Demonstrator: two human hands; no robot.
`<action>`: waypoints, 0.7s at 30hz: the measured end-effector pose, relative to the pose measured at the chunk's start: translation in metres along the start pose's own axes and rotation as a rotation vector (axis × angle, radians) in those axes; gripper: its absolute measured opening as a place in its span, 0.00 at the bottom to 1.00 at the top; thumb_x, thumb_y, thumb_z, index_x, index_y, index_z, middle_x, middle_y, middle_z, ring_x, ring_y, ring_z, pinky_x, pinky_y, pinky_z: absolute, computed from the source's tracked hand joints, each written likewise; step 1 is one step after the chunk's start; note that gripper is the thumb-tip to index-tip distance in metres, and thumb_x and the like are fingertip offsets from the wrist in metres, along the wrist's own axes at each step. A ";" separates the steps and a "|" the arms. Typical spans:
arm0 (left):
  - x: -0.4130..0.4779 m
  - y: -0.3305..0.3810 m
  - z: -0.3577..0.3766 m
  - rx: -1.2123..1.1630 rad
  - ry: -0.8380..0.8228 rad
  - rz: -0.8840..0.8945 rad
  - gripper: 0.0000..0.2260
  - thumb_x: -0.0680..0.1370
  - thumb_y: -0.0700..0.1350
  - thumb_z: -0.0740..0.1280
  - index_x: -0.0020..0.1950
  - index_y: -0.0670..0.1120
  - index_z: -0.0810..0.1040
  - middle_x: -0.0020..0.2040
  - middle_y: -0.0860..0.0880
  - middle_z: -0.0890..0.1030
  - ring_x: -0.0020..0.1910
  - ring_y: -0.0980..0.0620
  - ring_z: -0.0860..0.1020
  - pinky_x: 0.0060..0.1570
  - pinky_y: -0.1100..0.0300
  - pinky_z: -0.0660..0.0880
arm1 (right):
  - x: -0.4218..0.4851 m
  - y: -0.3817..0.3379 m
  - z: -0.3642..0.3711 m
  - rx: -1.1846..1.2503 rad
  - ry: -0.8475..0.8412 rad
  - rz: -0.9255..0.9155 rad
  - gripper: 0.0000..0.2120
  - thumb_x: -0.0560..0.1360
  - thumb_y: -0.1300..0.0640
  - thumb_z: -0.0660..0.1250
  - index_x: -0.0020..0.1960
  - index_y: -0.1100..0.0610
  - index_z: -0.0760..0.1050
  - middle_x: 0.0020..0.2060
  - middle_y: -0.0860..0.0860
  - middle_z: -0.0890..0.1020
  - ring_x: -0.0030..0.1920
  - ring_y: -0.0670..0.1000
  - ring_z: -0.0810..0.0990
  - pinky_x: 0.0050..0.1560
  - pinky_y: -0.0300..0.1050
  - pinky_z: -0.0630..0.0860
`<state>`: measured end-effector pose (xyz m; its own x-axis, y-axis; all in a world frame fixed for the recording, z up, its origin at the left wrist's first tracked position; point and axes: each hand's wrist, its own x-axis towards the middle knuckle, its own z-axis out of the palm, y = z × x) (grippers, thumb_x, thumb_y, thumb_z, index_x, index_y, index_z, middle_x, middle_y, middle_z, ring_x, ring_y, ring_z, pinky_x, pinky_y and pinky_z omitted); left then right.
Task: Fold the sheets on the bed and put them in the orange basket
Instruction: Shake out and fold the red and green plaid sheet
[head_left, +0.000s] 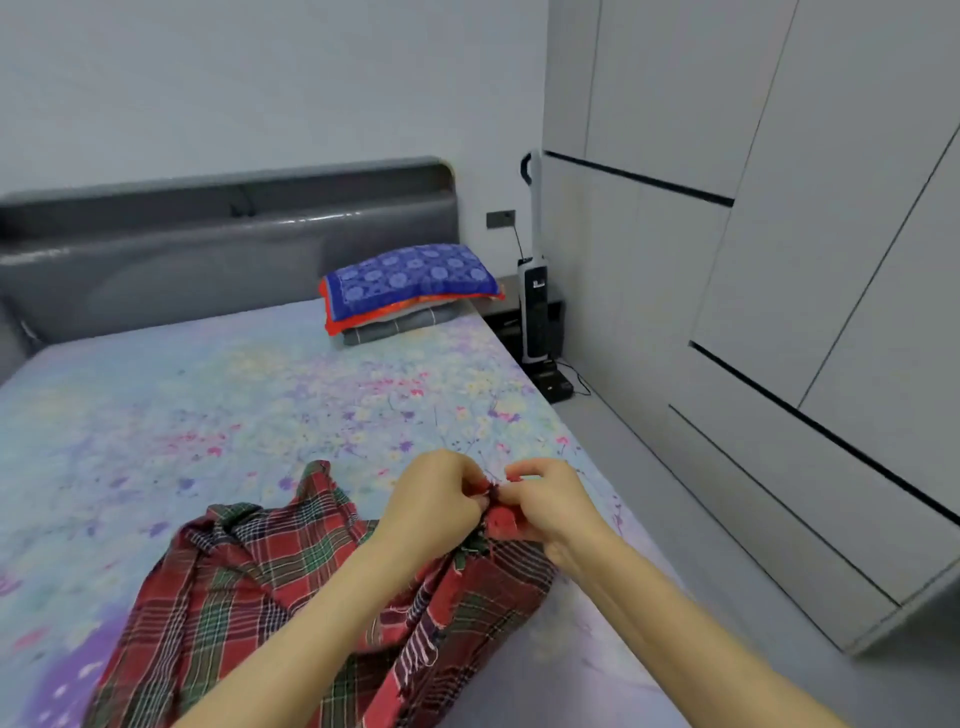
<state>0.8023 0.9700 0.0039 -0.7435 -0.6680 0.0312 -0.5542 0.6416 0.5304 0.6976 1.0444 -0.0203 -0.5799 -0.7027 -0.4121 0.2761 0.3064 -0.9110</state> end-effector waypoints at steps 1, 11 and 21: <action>0.000 0.002 -0.001 0.000 0.015 0.005 0.05 0.75 0.40 0.66 0.42 0.43 0.82 0.37 0.46 0.81 0.38 0.49 0.77 0.36 0.58 0.73 | 0.001 -0.007 0.000 -0.003 -0.013 -0.013 0.15 0.74 0.72 0.62 0.61 0.66 0.70 0.43 0.63 0.77 0.28 0.54 0.79 0.28 0.46 0.80; -0.015 -0.009 -0.001 0.057 0.405 0.199 0.09 0.66 0.40 0.66 0.45 0.46 0.76 0.43 0.52 0.70 0.43 0.53 0.67 0.39 0.66 0.63 | -0.001 -0.070 0.015 0.042 -0.166 0.205 0.09 0.77 0.70 0.57 0.39 0.66 0.72 0.32 0.58 0.79 0.34 0.55 0.78 0.55 0.56 0.74; -0.008 -0.026 -0.037 0.036 0.455 0.153 0.11 0.69 0.30 0.66 0.44 0.44 0.80 0.35 0.50 0.80 0.34 0.50 0.75 0.32 0.69 0.65 | -0.032 -0.106 0.034 -0.366 -0.350 0.031 0.14 0.78 0.66 0.57 0.61 0.63 0.74 0.36 0.53 0.78 0.43 0.53 0.81 0.64 0.54 0.69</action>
<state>0.8365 0.9453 0.0212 -0.5828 -0.6567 0.4786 -0.4695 0.7529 0.4613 0.7124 1.0126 0.0897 -0.2670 -0.8433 -0.4665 -0.0342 0.4920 -0.8699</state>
